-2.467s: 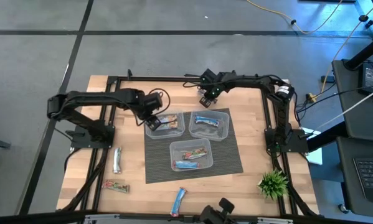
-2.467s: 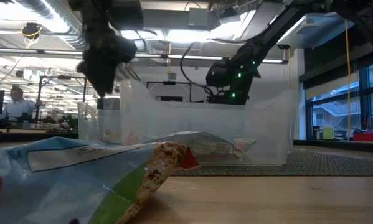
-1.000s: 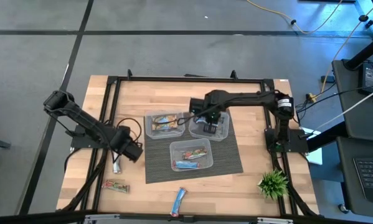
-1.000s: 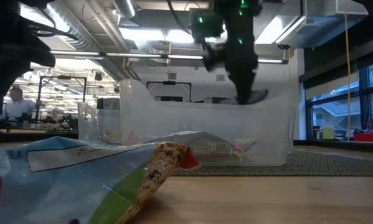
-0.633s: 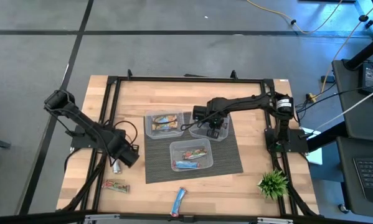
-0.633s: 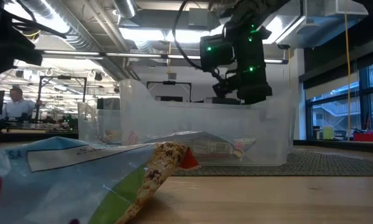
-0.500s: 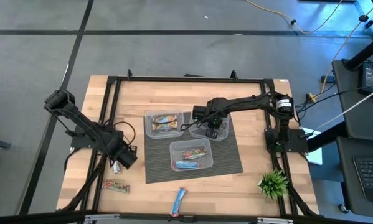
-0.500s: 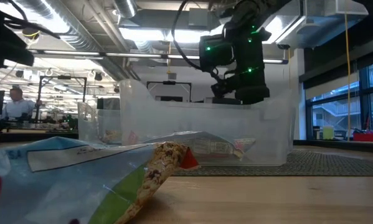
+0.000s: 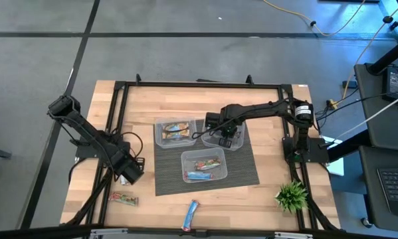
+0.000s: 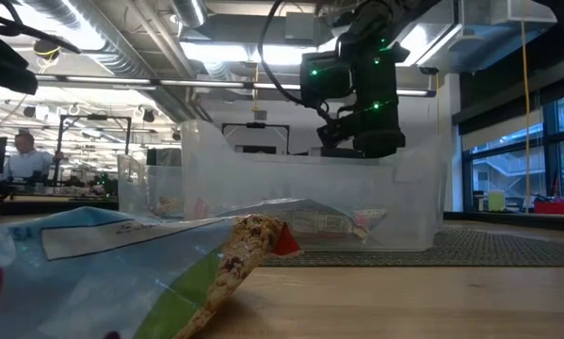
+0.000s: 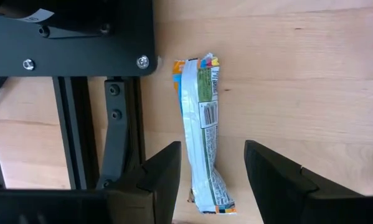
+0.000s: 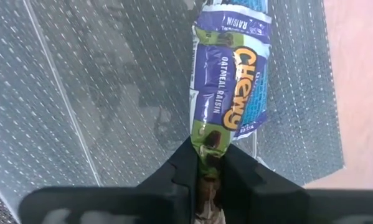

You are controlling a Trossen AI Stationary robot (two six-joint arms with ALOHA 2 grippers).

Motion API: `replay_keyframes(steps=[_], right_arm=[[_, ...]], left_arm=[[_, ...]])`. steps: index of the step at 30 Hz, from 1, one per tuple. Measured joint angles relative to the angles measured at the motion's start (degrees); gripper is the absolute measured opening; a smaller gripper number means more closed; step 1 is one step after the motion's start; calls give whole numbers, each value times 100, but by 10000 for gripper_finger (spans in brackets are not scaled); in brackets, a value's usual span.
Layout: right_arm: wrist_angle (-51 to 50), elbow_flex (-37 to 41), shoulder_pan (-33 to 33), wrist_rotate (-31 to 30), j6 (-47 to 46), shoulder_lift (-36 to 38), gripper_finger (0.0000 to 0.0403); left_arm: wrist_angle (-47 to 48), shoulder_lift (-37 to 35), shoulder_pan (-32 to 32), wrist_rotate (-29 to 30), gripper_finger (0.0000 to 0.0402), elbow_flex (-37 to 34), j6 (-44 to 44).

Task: Pick and place Granola Bars by type
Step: Put the blue granola bar into the top right transparent bin, then put the yellow granola bar into the top left transparent bin

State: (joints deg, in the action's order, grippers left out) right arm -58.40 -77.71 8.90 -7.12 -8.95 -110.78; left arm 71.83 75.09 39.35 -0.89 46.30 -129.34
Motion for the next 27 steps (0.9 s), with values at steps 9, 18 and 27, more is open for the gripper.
replay_keyframes(steps=[9, 18, 27], right_arm=[[-1, 0, 9, 16, 2, 0, 111], [-5, 0, 9, 21, 0, 0, 131], [2, 0, 9, 22, 20, 0, 131]], left_arm=[[-13, 0, 0, 6, 169, 0, 44], [-325, 0, 127, 480, 199, 0, 65], [-506, 20, 273, 610, 259, 0, 176]])
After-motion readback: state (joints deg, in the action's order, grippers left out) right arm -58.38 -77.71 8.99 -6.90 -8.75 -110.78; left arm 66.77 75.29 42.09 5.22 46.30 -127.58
